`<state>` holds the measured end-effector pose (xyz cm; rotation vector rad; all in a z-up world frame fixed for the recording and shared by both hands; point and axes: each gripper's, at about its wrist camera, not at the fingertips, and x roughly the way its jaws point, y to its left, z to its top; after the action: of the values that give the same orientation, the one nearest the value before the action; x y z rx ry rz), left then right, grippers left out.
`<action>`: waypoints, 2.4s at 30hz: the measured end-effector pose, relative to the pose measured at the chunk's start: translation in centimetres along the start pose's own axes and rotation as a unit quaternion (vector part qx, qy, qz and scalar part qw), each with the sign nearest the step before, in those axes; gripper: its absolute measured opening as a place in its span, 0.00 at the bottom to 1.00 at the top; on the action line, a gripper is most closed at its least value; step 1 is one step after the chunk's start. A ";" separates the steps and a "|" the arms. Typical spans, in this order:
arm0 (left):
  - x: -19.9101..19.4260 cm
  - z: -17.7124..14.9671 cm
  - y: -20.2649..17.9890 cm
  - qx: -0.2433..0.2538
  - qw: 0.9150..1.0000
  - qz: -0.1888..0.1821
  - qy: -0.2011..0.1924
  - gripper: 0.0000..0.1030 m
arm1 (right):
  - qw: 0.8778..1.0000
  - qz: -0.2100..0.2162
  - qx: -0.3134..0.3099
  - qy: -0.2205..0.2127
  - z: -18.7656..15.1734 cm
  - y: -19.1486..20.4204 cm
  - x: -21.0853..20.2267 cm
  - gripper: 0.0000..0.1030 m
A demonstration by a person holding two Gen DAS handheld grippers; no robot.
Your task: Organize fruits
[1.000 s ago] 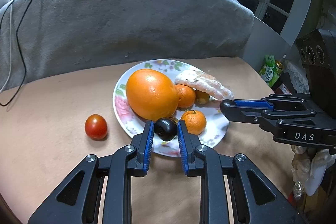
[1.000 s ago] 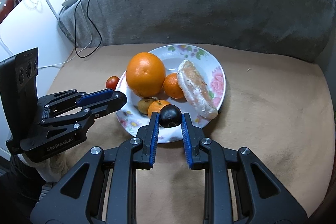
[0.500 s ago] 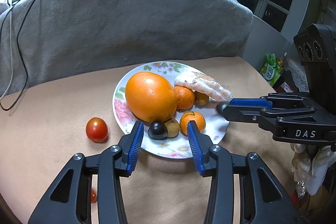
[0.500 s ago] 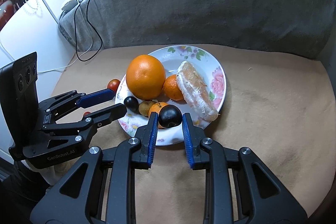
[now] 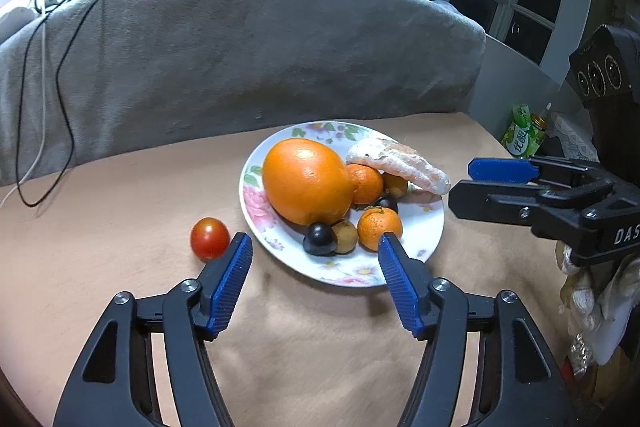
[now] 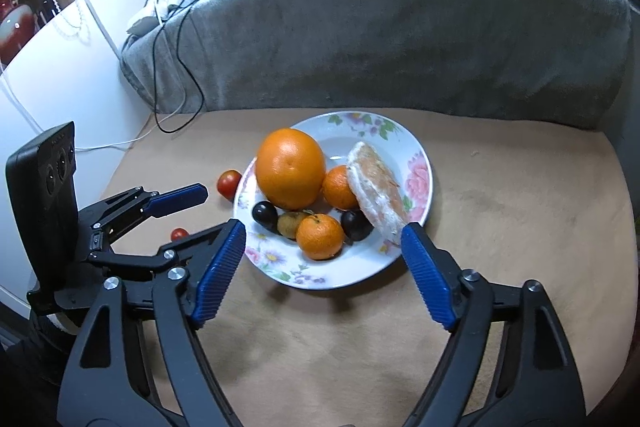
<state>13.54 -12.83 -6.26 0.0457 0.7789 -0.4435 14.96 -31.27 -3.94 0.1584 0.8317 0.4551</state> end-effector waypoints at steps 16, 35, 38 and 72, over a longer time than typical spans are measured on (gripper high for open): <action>-3.5 -3.2 2.5 -0.024 0.999 0.042 -0.017 0.63 | 0.991 0.005 -0.131 -0.020 2.6 5.7 0.3 0.86; -3.4 -5.8 5.2 -0.061 0.997 0.046 0.004 0.51 | 0.963 0.034 -0.260 0.056 4.3 10.4 6.8 0.70; -3.1 -6.0 5.5 -0.064 0.997 0.046 0.008 0.45 | 0.958 0.037 -0.274 0.073 4.2 11.0 8.2 0.65; -0.2 -6.0 7.2 -0.072 0.996 0.042 0.035 0.23 | 0.909 -0.005 -0.379 0.172 2.6 14.9 18.2 0.38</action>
<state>12.30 -5.00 -11.31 -0.0410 0.8734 -0.3052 22.63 -9.70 -9.84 -0.6657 0.9426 0.7793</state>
